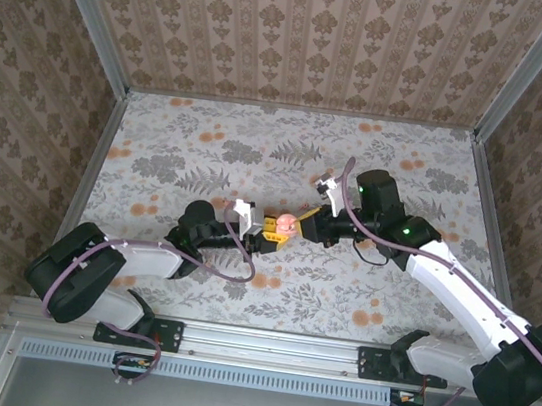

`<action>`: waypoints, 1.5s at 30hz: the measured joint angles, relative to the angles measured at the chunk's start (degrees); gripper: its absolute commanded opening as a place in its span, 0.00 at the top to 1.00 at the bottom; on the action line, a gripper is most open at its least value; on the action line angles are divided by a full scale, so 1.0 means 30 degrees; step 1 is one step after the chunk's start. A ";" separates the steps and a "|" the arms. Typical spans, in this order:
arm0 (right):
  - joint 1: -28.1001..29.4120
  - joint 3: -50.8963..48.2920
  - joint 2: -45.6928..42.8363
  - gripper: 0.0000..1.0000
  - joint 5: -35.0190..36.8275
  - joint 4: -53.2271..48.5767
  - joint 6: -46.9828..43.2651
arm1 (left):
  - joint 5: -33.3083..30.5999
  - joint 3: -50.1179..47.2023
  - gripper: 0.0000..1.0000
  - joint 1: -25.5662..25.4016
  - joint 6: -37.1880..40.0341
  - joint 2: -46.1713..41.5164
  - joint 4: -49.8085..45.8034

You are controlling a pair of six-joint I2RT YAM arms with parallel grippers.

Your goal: Insert the wireless bluetooth earbuds into the charging case

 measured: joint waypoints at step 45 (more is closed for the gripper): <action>-0.0051 -0.0015 -0.1195 0.75 0.1508 -0.0933 -0.0131 | -0.0153 0.0000 0.87 0.0780 -0.0619 0.0000 0.0000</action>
